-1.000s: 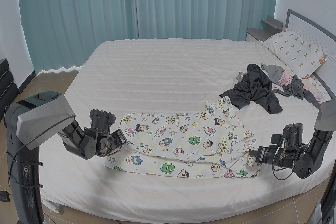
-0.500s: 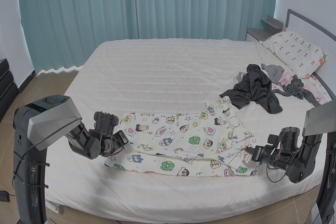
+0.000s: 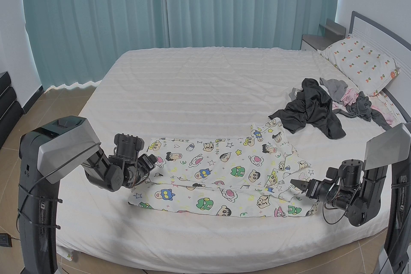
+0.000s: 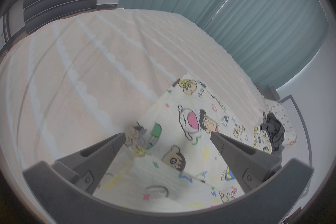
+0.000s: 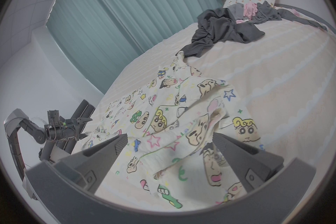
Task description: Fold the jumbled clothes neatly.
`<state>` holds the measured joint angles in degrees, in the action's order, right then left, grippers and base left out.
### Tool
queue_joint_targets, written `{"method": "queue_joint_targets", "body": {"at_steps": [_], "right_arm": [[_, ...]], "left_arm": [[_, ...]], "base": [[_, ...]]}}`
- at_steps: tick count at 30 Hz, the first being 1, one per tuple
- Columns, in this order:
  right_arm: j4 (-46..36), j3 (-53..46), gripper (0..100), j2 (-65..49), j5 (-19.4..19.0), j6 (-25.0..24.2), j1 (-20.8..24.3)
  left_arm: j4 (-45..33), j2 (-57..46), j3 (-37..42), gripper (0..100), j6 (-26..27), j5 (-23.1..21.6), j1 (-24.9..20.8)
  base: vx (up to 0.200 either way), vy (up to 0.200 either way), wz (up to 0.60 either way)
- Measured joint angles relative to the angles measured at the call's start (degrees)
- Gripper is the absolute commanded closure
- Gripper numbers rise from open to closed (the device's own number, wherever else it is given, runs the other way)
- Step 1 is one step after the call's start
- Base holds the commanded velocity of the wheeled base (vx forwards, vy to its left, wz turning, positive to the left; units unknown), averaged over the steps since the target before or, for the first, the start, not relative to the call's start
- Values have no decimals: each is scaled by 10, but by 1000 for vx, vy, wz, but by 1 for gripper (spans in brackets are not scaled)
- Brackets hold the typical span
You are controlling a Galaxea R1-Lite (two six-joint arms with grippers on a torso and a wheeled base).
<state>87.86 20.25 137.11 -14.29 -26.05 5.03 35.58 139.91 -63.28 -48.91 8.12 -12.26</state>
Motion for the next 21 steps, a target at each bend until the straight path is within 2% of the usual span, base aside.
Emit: {"method": "queue_joint_targets", "body": {"at_steps": [6, 11, 16, 21], "right_arm": [[7, -2, 0, 0, 0, -31, -10], [11, -12, 0, -11, 0, -67, -7], [11, -32, 0, -27, 2, -102, 10], [11, -49, 0, -41, 9, -140, 42]], "left_arm": [[11, -19, 10, 0, -22, -9, 28], [13, -63, 59, 0, -32, -64, 52], [44, -119, 156, 0, -53, -132, 73], [146, -165, 280, 0, -88, -185, 85]], "base": [[0, 0, 0], [0, 0, 0], [0, 0, 0], [0, 0, 0]]}}
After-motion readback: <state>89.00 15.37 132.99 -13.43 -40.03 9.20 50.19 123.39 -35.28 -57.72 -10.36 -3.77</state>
